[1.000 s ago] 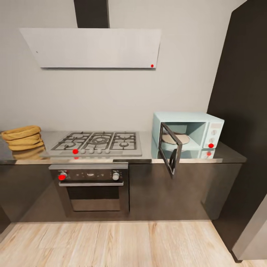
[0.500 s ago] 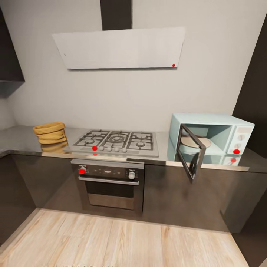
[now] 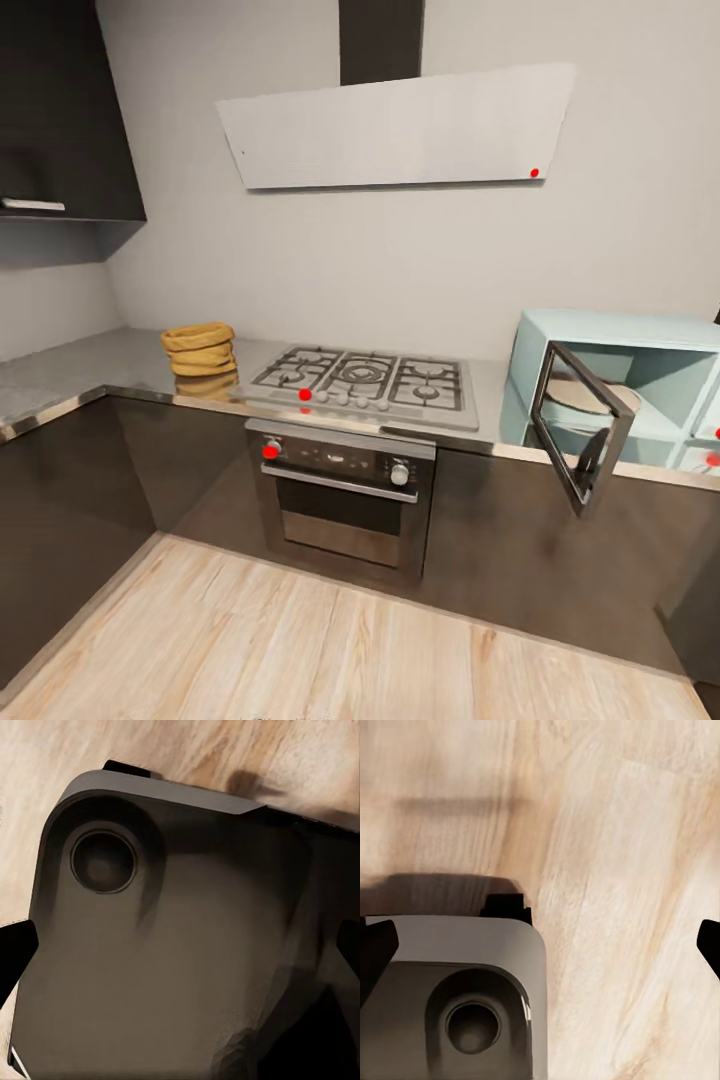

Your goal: In the kitchen, take the popcorn bag from the countertop, put it into the microwave, and heat it until the popcorn is cooked so the cooked popcorn ends up inside the bag.

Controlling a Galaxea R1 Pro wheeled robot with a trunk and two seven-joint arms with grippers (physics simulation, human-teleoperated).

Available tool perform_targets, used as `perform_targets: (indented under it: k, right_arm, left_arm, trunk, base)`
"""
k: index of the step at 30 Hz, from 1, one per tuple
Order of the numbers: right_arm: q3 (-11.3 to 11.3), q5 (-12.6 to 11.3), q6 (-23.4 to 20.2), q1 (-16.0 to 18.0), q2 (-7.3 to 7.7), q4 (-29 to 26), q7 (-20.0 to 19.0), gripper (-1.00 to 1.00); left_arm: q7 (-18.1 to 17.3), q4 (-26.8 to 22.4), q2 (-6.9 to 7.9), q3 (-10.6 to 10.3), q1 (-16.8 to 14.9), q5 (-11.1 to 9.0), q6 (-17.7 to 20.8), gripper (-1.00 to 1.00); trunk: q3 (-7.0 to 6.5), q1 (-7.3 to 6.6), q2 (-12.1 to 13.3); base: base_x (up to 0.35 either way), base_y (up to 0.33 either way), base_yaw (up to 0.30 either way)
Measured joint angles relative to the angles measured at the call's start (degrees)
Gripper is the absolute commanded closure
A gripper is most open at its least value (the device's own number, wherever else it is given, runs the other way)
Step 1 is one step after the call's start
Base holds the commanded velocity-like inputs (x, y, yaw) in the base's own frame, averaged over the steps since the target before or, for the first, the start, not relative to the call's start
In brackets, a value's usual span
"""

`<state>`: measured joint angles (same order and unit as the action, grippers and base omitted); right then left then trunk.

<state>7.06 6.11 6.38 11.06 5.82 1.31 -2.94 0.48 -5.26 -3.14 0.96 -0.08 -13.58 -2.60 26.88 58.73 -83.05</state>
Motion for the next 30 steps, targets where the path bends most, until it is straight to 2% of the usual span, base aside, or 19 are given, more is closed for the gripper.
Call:
perform_targets:
  k: [14,19,26,30]
  right_arm:
    - [0.1,0.0,0.0,0.0,-0.02,0.1,0.1,-1.0]
    - [0.1,0.0,0.0,0.0,-0.21,0.1,2.6,-1.0]
    - [0.1,0.0,0.0,0.0,-0.25,0.1,2.9,-1.0]
    - [0.1,0.0,-0.1,0.0,-0.22,0.1,2.9,-1.0]
  left_arm:
    - [0.1,0.0,-0.04,0.1,0.0,-0.1,0.0,-1.0]
    - [0.2,0.0,-0.11,0.2,0.0,-0.1,0.0,-1.0]
    - [0.2,0.1,-0.09,0.3,0.0,-0.1,0.0,-1.0]
    - [0.2,0.1,-0.16,0.3,0.0,-0.1,0.0,-1.0]
  trunk:
    - [0.0,0.0,0.0]
    - [0.0,0.0,0.0]
    - [0.0,0.0,0.0]
    - [-0.71,-0.87,1.6]
  base:
    - [0.0,0.0,0.3]
    - [0.0,0.0,0.298]
    - [0.0,0.0,0.29]
    - [0.0,0.0,0.178]
